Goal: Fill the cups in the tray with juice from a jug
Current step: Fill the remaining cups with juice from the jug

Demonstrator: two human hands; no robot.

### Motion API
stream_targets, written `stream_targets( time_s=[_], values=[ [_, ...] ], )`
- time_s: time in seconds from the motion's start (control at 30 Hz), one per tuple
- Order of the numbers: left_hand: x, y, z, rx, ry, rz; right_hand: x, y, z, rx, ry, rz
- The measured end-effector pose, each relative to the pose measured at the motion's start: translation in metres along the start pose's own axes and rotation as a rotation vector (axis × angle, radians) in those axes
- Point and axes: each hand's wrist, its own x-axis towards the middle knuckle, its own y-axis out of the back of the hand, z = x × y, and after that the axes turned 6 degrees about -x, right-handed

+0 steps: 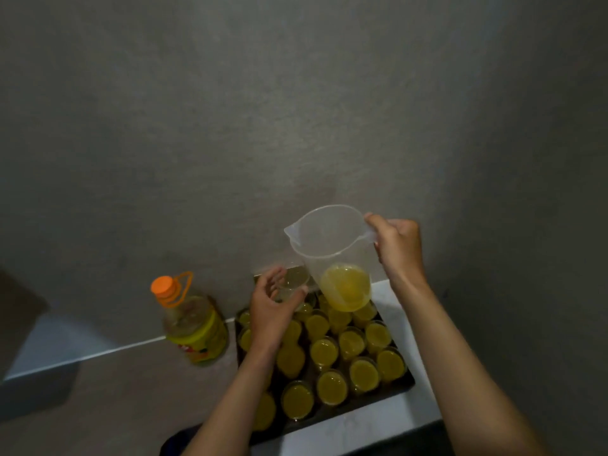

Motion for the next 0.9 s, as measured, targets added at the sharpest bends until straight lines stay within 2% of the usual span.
stream_targets(
  time_s=[0.23, 0.4, 0.9],
  values=[
    [-0.006, 0.032, 0.026, -0.086, -0.044, 0.072, 0.004, -0.020, -0.043, -0.073, 0.061, -0.139],
    [-0.012, 0.043, 0.038, -0.115, -0.060, 0.015, 0.004, -0.030, -0.065, -0.186, 0.146, -0.191],
    [-0.022, 0.053, 0.050, -0.192, -0.084, 0.032, -0.005, -0.032, -0.110, -0.525, 0.286, -0.258]
  ],
)
